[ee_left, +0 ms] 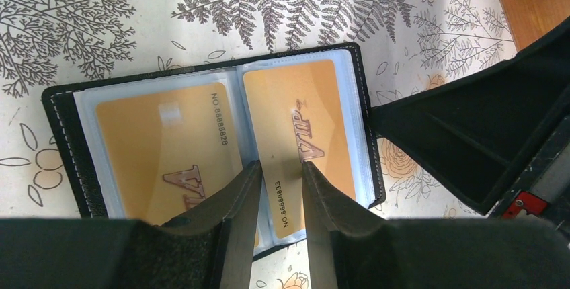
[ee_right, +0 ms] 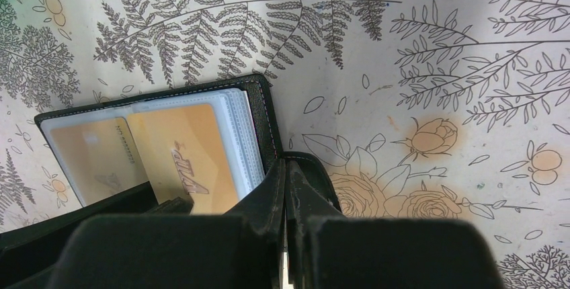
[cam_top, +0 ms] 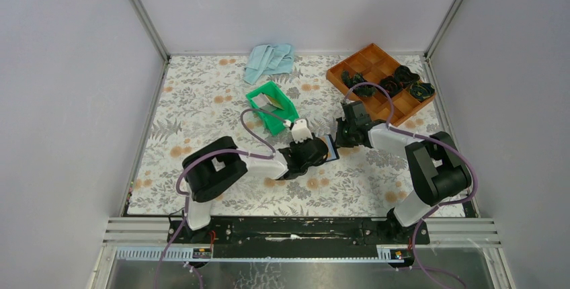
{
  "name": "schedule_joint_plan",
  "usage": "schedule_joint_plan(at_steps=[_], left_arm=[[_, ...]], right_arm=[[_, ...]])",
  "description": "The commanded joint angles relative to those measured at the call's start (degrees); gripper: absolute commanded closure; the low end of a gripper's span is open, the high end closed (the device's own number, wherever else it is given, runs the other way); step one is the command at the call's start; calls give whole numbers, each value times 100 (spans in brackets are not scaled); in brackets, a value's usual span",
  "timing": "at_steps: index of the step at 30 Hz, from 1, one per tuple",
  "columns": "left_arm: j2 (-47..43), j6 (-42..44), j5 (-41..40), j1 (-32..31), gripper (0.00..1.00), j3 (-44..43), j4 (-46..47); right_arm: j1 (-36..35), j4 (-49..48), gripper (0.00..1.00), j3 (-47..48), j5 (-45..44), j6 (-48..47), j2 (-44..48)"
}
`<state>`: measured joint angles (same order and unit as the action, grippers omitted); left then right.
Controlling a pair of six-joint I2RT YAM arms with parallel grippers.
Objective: Put the credit cards into the card holder
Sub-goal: Insert the credit card into the card holder.
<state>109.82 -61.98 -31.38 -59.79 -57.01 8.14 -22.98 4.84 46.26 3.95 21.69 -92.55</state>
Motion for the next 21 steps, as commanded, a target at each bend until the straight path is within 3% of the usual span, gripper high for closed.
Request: schedule_joint_plan(at_steps=[1,21], left_arm=[[266,184,28,-15,64,-117,-349],[582,566,498,-1,65,-838,-546]], right_arm=[[-60,44,100,200,-49,-73,-61],[-376,98,100,255,-160,-25,-75]])
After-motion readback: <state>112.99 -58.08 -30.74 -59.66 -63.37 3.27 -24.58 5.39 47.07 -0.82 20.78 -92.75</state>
